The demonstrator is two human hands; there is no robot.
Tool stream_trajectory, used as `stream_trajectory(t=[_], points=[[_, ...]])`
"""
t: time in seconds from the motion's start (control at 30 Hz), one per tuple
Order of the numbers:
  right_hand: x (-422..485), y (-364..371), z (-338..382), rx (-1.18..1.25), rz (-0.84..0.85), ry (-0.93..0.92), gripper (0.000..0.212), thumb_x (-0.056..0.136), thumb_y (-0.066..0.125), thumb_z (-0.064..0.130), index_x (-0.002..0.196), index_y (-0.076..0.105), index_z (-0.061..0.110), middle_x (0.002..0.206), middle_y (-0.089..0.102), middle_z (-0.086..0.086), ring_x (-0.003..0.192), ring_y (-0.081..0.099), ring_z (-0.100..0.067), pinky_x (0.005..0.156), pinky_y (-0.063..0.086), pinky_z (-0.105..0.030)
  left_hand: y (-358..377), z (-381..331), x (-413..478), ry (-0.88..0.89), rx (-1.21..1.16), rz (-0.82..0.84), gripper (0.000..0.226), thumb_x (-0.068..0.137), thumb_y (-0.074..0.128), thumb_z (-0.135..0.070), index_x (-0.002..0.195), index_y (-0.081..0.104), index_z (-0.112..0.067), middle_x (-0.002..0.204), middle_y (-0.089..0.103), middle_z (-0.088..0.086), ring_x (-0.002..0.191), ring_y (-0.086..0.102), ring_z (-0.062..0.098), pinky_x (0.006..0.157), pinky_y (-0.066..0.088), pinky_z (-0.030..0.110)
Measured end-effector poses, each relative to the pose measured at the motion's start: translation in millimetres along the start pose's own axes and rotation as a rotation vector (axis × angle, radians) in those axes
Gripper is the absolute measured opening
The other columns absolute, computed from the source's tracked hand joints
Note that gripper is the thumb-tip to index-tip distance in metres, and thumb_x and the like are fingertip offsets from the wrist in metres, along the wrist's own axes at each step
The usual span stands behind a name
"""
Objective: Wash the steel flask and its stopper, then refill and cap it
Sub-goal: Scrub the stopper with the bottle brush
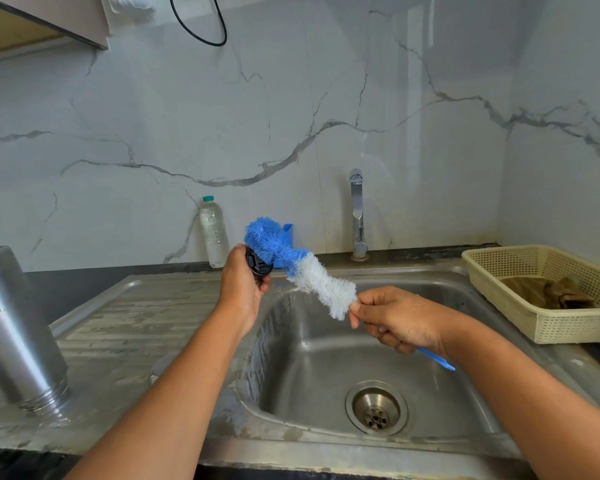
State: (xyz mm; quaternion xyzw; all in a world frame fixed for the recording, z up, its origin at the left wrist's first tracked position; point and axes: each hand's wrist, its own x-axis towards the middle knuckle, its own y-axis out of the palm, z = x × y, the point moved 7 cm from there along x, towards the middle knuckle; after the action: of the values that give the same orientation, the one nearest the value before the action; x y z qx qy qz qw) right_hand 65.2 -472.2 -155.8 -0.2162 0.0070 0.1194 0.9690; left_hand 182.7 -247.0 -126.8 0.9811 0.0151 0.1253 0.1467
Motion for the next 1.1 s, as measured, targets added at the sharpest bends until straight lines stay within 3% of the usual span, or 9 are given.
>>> stream_trajectory(t=[0.17, 0.33, 0.53, 0.73, 0.93, 1.0, 1.1], points=[[-3, -1, 1, 0.002, 0.016, -0.005, 0.026, 0.108, 0.048, 0.031, 0.092, 0.064, 0.017, 0.058, 0.035, 0.007, 0.047, 0.024, -0.009, 0.043, 0.018, -0.021, -6, -4, 3, 0.024, -0.017, -0.068, 0.026, 0.106, 0.034, -0.022, 0.088, 0.052, -0.018, 0.073, 0.052, -0.001, 0.060, 0.042, 0.012, 0.053, 0.031, 0.027], [1, 2, 0, -0.011, -0.004, -0.010, 0.028, 0.108, 0.048, 0.031, 0.088, 0.065, 0.020, 0.059, 0.036, 0.006, 0.047, 0.024, -0.009, 0.043, 0.018, -0.022, 4, 4, 1, 0.061, 0.092, -0.001, 0.027, 0.103, 0.028, -0.015, 0.082, 0.044, -0.019, 0.072, 0.045, 0.002, 0.060, 0.038, 0.013, 0.049, 0.030, 0.026], [-1, 0, -1, -0.025, 0.003, 0.000, 0.027, 0.108, 0.047, 0.029, 0.091, 0.064, 0.017, 0.058, 0.036, 0.007, 0.047, 0.024, -0.009, 0.043, 0.017, -0.022, -11, -2, 3, -0.024, -0.130, -0.163, 0.026, 0.104, 0.032, -0.017, 0.087, 0.051, -0.016, 0.074, 0.052, 0.002, 0.061, 0.042, 0.014, 0.055, 0.030, 0.028], [3, 2, 1, -0.040, -0.028, -0.004, 0.028, 0.109, 0.046, 0.031, 0.092, 0.064, 0.016, 0.056, 0.037, 0.008, 0.046, 0.024, -0.008, 0.041, 0.019, -0.021, 6, 3, -4, 0.009, -0.033, -0.022, 0.025, 0.103, 0.030, -0.020, 0.084, 0.048, -0.017, 0.074, 0.049, 0.002, 0.063, 0.041, 0.014, 0.057, 0.032, 0.028], [1, 1, -1, -0.054, -0.007, 0.013, 0.028, 0.108, 0.047, 0.030, 0.090, 0.064, 0.018, 0.057, 0.037, 0.007, 0.049, 0.023, -0.010, 0.043, 0.017, -0.022, -6, -2, 0, -0.081, -0.214, -0.124, 0.024, 0.103, 0.034, -0.018, 0.091, 0.054, -0.015, 0.081, 0.055, 0.004, 0.065, 0.045, 0.015, 0.060, 0.034, 0.028], [4, 5, -1, -0.055, -0.012, 0.007, 0.029, 0.108, 0.047, 0.031, 0.089, 0.065, 0.018, 0.057, 0.038, 0.008, 0.048, 0.024, -0.010, 0.042, 0.017, -0.022, 3, 5, -3, -0.115, -0.217, -0.052, 0.024, 0.105, 0.035, -0.016, 0.099, 0.058, -0.013, 0.089, 0.060, 0.008, 0.072, 0.052, 0.018, 0.065, 0.040, 0.030], [4, 2, -1, -0.049, -0.036, 0.001, 0.029, 0.108, 0.048, 0.032, 0.090, 0.065, 0.018, 0.055, 0.039, 0.009, 0.048, 0.024, -0.010, 0.042, 0.018, -0.022, 20, 14, -8, -0.186, -0.300, 0.024, 0.029, 0.108, 0.039, -0.016, 0.120, 0.063, -0.007, 0.107, 0.071, 0.016, 0.094, 0.065, 0.025, 0.090, 0.055, 0.039]])
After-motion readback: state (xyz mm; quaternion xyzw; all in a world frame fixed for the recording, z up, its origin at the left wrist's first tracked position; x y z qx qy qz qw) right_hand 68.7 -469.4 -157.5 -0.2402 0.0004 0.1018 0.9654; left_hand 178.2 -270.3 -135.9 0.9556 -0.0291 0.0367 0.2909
